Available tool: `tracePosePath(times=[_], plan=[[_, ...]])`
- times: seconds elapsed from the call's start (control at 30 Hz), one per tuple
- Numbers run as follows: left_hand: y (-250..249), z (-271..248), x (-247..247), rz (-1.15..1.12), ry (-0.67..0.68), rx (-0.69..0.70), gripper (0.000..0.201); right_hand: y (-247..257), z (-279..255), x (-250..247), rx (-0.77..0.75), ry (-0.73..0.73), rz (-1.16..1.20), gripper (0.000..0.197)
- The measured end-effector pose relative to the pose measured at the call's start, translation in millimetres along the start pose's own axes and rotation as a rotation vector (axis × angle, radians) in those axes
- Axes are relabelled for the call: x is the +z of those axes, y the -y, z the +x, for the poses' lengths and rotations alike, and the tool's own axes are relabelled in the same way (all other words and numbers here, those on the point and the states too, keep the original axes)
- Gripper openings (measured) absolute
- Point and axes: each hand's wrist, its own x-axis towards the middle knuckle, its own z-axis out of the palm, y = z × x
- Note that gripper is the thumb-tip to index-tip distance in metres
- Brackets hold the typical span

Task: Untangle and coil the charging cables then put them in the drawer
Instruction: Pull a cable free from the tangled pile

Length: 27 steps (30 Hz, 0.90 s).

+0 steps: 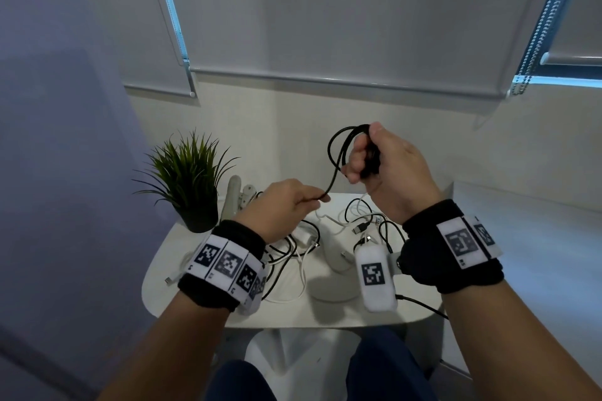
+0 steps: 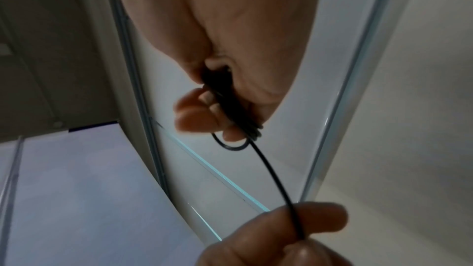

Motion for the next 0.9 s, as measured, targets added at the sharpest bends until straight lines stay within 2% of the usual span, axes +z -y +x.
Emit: tracePosePath(times=[0.1,0.17,0.3,0.4,0.53,0.63,0.73,0.83,0.9], plan=[[-4,-2,4,-0.082,0.087,-0.009,0.024,-3,2,-1,-0.048,0.003,0.154,0.041],[-6,-5,3,-0.109,0.112,-0.008,0.021,-6,3,-2,-0.099,-0.004,0.092,0.036],[-1,-7,-4,0.019,0.122,-0.056,0.014,-16,4,-6,-0.197,-0.057,-0.469,0.021],[8,-6,-9,0.027,0.085,-0.095,0.02,-20,7,-12,-0.235,-0.102,-0.795,0.031],[10,-5,-20,-0.108,-0.018,-0.069,0.018,-26,7,-11,-0.194,-0.041,-1.046,0.034],[7,-2,-28,-0.128,-0.125,0.016,0.009,-29,6,-11,-0.097,0.054,-1.084,0.035],[9,2,-32,-0.117,-0.216,0.079,0.005,-26,1,-10,0.007,0.137,-1.012,0.044],[16,5,-33,-0.074,-0.21,0.059,0.008,-27,0,-14,0.044,0.193,-0.974,0.049],[21,5,-33,-0.051,-0.173,0.009,0.011,-30,1,-18,0.045,0.198,-0.943,0.045]])
